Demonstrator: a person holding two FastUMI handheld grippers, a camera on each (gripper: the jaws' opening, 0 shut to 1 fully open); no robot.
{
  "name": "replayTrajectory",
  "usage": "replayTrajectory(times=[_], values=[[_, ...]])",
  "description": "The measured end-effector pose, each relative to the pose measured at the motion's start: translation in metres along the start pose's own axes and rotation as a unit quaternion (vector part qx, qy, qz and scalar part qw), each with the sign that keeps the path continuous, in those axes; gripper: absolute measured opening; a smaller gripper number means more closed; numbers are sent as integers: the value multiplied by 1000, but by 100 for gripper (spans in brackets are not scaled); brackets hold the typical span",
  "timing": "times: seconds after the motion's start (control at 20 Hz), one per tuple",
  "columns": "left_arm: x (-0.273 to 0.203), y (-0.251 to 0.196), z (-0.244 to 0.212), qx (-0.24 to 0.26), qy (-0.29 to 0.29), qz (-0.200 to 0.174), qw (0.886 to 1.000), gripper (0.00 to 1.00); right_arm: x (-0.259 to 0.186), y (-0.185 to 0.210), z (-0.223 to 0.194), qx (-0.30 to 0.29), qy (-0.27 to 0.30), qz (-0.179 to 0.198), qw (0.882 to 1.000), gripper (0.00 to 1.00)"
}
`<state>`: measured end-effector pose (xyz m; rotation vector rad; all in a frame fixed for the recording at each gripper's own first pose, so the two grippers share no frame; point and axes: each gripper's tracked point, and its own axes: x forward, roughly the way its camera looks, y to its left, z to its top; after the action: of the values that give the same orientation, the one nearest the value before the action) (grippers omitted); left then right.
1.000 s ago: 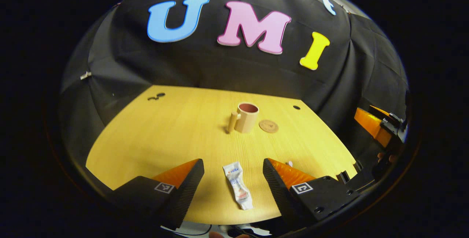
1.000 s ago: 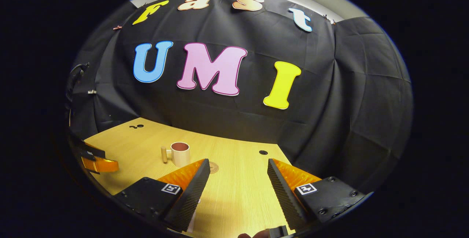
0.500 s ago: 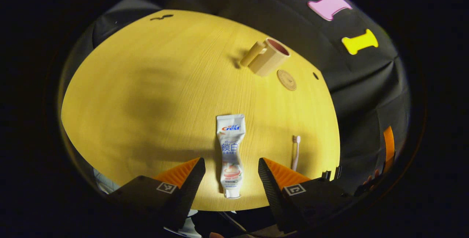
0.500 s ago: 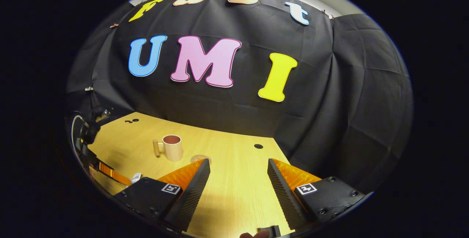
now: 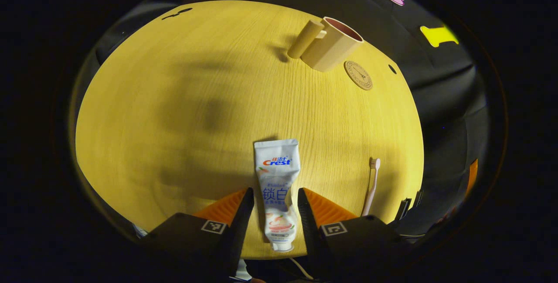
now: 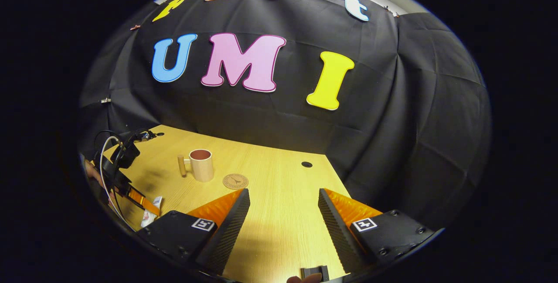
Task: Put the toothbrush and toothpaste on the desktop into the cup, then pick up the cup and place it on the coaster on the desktop.
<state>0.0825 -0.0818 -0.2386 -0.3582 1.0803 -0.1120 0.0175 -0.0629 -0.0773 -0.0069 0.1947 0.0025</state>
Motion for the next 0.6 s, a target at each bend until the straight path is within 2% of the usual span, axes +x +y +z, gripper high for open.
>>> replayTrajectory(times=[0.05,0.1,0.15,0.2,0.3,0.4,0.6], values=[[1,-2,0,-1,5,1,1000,65,2,0,-3,3,5,2,1000,98],[3,-1,0,0,6,0,1000,52,3,1,-6,8,10,5,1000,97],[4,-2,-1,-2,9,0,1000,33,4,3,-10,12,18,10,1000,97],[5,-4,-1,-3,10,2,1000,37,5,6,-16,16,27,17,999,97],[7,-8,-3,5,14,4,1000,27,7,17,-32,24,57,37,997,98],[8,-10,-4,19,19,7,1000,31,9,30,-51,26,98,57,993,98],[12,-8,-6,71,30,51,996,32,6,69,-89,37,186,111,976,98]])
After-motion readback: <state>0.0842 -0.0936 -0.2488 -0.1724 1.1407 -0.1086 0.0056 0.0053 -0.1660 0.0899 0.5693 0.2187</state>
